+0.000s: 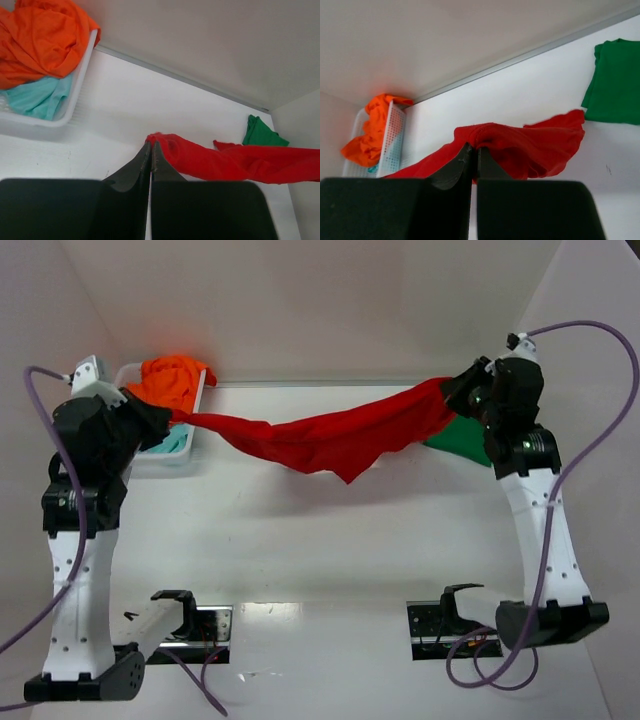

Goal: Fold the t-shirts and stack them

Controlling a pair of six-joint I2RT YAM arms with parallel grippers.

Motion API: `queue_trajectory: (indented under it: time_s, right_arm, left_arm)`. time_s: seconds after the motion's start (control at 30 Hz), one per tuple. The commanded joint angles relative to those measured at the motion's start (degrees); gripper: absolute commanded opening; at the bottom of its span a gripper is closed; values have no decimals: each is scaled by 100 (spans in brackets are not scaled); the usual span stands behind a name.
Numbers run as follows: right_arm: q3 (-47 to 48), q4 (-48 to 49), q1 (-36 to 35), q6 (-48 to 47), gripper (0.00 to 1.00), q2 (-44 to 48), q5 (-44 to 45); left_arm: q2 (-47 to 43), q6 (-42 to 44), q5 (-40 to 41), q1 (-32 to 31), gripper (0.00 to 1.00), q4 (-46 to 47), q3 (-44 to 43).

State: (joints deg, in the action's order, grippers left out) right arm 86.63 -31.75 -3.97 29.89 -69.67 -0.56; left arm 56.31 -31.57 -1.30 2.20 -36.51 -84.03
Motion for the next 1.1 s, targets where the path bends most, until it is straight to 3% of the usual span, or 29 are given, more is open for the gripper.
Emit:
queue_trajectory:
  time_s: [0.0,0.2,0.3,0.5,0.8,1.07]
  right_arm:
    - [-304,-77,19,-115,0,664,-207]
    - [-656,-630,19,-62,0,1771,-287]
    - [-262,-807,19,-62,0,1852,-173]
    - [-163,-316,19,52,0,1079,-120]
    - [-1771,880,72,350,0,-54,-181]
    - [-2256,1759,72,456,0,-1372,-182]
  left_arm:
    - [-654,11,-45,53,0,-40,-62]
    - [-1579,-252,200,-166,0,-339,299]
    - [-1694,-253,376,-290,0,-409,106]
    - [-1360,-306,307,-290,0,3,377]
    - [-745,-411,-90,-290,0,741,2256]
    - [369,-280,-81,-290,0,1146,2690]
